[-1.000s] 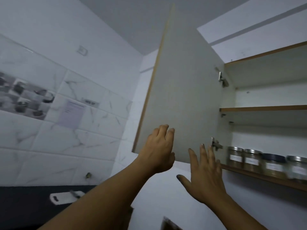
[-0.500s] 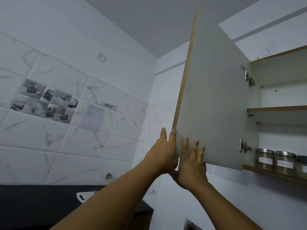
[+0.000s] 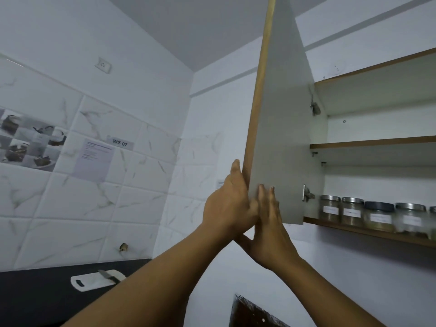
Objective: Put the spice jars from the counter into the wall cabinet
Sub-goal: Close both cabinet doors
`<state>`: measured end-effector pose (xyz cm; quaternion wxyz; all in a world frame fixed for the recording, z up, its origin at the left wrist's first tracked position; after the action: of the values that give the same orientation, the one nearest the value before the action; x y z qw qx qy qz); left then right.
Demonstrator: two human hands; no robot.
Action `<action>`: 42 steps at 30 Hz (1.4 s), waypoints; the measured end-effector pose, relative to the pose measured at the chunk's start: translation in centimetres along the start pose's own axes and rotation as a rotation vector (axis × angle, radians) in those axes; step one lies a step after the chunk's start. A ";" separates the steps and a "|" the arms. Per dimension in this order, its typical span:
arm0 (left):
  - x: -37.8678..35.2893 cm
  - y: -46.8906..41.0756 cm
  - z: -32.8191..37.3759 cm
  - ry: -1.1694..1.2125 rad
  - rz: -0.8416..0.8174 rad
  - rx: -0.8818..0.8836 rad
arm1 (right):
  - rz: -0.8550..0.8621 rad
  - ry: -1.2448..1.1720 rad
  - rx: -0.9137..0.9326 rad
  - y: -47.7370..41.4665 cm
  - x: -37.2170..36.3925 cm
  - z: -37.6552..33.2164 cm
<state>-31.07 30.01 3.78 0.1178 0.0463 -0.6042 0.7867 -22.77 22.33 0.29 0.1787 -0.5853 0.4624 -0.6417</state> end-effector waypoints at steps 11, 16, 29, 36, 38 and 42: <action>-5.6 1.2 10.9 0.407 -0.031 -0.340 | 0.326 0.212 0.139 6.5 11.1 5.2; -9.8 1.7 16.1 0.481 -0.112 -0.425 | 0.304 0.403 -0.026 9.6 15.8 10.1; -24.0 2.7 27.4 0.342 -0.421 -0.332 | 0.197 0.275 -0.299 13.1 23.0 23.9; -30.1 2.5 30.3 0.312 -0.421 -0.205 | 0.206 0.412 -0.366 12.9 23.9 30.1; -31.6 2.4 31.1 0.279 -0.412 -0.185 | 0.197 0.434 -0.368 12.8 24.2 32.0; -34.4 2.2 32.5 0.239 -0.382 -0.157 | 0.177 0.425 -0.352 12.5 24.6 35.3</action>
<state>-0.54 -6.20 2.88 0.3385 0.0568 -0.6256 0.7006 -0.47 -16.58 0.64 0.0288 -0.4170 0.6431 -0.6416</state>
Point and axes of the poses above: each hand's wrist, its own y-axis away from the middle knuckle, its own x-axis out of the back of the hand, z = x × y, the point moved 1 cm from there along -y, towards the middle knuckle
